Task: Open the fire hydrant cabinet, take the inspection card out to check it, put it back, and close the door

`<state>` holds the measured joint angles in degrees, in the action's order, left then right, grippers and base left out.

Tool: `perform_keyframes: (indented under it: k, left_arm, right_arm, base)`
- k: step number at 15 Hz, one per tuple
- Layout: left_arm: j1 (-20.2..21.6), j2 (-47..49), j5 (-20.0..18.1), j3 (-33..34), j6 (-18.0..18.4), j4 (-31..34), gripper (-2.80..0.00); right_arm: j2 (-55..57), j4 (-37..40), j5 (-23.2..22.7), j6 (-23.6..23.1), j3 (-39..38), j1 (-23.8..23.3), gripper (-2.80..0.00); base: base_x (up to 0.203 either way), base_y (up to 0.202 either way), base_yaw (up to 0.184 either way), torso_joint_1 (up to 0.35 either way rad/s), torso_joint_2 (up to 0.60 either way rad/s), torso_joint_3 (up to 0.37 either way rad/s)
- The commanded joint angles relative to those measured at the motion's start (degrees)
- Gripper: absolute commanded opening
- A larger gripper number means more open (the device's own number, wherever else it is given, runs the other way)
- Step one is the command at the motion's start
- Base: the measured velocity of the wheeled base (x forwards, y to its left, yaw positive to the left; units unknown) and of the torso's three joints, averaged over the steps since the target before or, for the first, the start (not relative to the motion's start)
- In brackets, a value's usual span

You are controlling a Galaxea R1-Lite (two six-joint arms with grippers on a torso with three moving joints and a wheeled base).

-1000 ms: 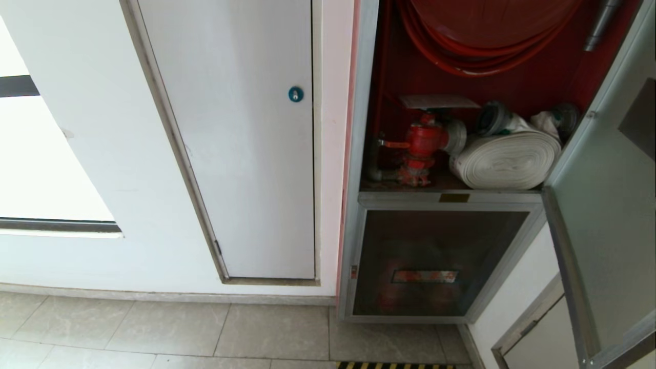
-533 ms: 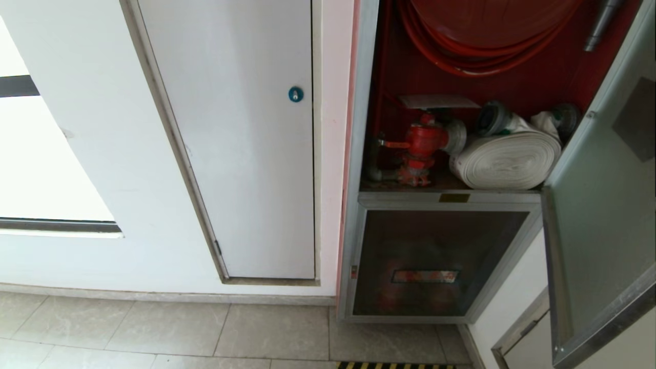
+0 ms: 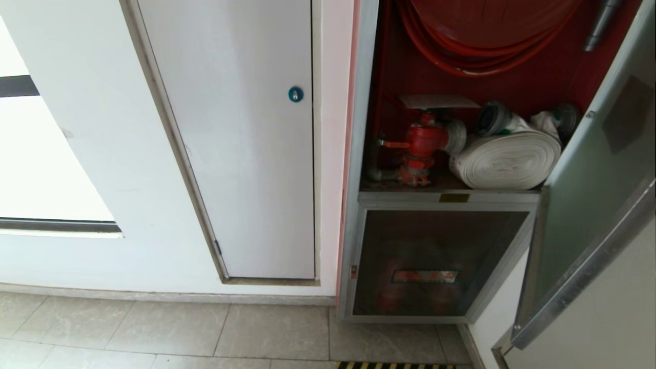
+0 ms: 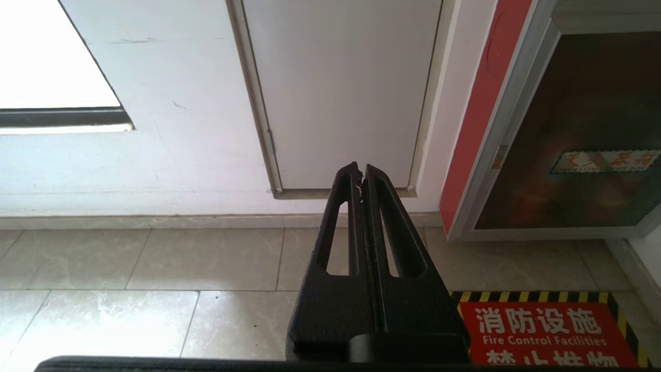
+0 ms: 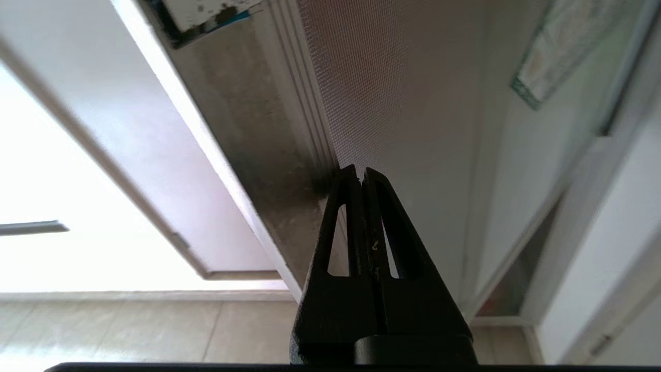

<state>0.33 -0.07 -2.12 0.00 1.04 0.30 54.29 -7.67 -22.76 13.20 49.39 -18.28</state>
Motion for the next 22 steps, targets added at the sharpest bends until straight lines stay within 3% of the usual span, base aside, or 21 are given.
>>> perform_keyframes:
  k: [1, 9, 18, 22]
  left_arm:
    - [0.02, 0.07, 0.01, 0.00, 0.02, 0.05, -2.80]
    - [0.02, 0.07, 0.01, 0.00, 0.02, 0.05, -2.80]
    - [0.02, 0.07, 0.01, 0.00, 0.02, 0.05, -2.80]
    - [0.02, 0.07, 0.01, 0.00, 0.02, 0.05, -2.80]
  right_arm:
    - [5.18, -2.15, -0.08, 0.07, 0.27, 3.33, -2.80]
    - [25.63, -9.41, 0.00, 0.16, 11.37, 6.65, -2.80]
    - [48.41, -9.32, 0.69, 4.23, 35.20, 14.06, -2.80]
    - [57.42, -9.35, 3.77, 5.85, 45.88, 15.25, -2.80]
  base:
    - [0.000, 0.000, 0.000, 0.000, 0.00, 0.000]
    - [0.000, 0.000, 0.000, 0.000, 0.00, 0.000]
    - [0.000, 0.000, 0.000, 0.000, 0.00, 0.000]
    - [0.000, 0.000, 0.000, 0.000, 0.00, 0.000]
